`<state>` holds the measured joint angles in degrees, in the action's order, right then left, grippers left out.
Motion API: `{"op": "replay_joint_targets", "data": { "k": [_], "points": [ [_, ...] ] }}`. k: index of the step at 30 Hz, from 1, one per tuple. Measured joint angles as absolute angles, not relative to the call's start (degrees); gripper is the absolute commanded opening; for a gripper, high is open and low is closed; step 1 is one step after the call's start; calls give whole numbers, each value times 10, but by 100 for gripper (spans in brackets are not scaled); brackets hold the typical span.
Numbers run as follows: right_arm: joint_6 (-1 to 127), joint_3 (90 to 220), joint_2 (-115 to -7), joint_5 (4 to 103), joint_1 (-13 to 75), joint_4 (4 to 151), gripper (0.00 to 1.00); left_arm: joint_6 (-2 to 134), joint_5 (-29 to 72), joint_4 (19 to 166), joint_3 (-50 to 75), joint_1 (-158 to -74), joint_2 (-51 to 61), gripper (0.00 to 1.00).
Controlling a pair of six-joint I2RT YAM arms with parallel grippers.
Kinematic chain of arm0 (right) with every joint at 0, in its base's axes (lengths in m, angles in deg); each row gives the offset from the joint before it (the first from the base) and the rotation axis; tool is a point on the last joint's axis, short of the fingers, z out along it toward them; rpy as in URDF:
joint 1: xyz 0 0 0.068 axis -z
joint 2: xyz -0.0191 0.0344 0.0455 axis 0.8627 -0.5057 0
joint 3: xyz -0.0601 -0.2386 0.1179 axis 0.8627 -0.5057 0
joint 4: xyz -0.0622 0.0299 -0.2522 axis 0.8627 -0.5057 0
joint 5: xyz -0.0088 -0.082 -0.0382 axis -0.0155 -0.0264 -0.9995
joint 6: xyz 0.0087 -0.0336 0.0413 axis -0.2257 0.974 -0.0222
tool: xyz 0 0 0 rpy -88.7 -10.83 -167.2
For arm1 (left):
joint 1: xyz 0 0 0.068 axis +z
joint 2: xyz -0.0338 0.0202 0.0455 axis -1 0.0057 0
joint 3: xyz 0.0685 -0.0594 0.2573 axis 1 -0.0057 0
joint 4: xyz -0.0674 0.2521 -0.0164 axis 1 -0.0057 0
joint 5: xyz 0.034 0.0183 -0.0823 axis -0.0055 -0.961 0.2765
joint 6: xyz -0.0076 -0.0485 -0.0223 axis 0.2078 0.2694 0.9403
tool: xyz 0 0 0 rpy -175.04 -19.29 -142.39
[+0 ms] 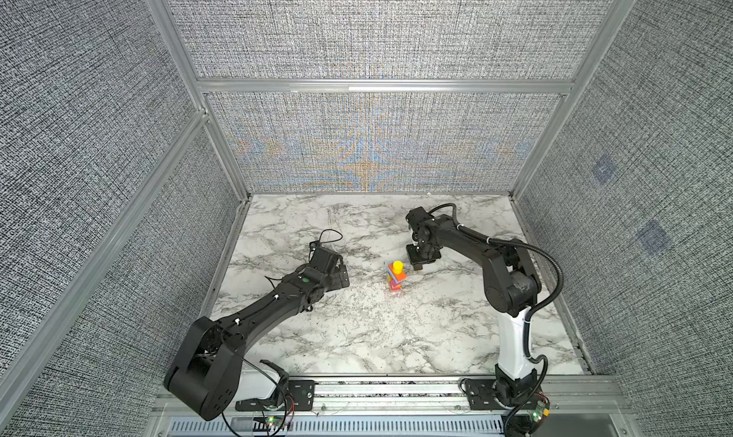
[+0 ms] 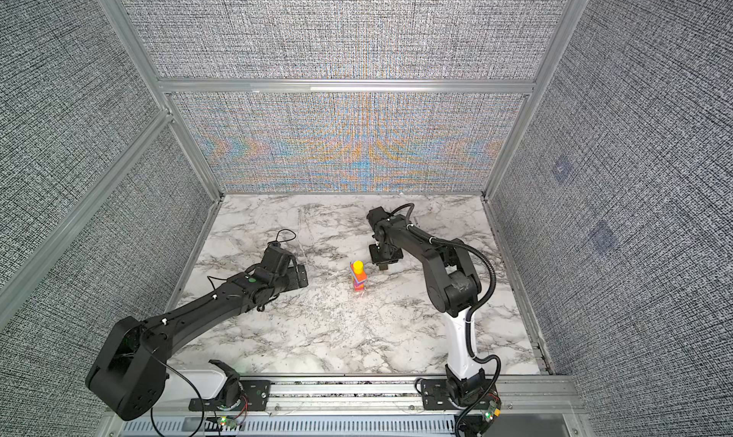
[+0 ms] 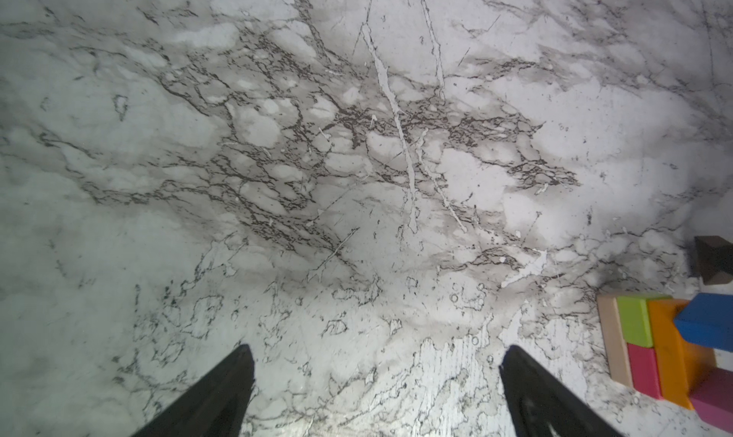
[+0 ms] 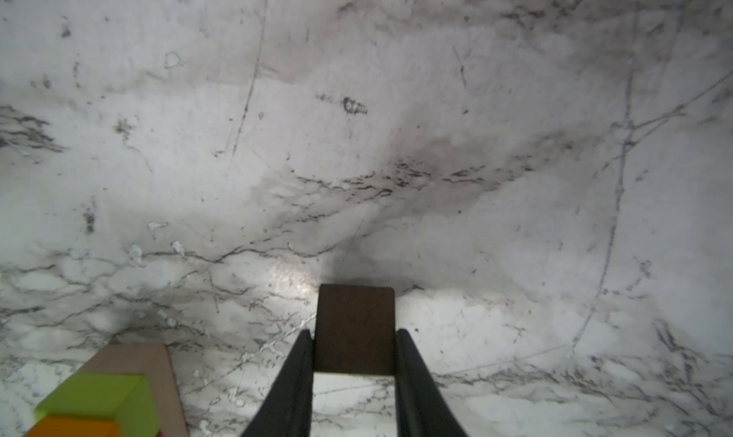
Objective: Build the wood block tower
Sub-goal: 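Lift the dark brown cube with the right gripper and carry it over the stack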
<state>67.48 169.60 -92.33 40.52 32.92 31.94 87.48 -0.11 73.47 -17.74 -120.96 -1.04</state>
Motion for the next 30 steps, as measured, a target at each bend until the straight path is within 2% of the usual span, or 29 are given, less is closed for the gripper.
{"op": "replay_joint_targets", "data": {
  "k": [20,30],
  "points": [
    [693,1721,-823,410,323,238,28,872,16,690,-154,-1210,-56,99],
    [702,1763,-787,411,291,181,28,864,45,678,-156,-1209,-88,99]
  ]
}}
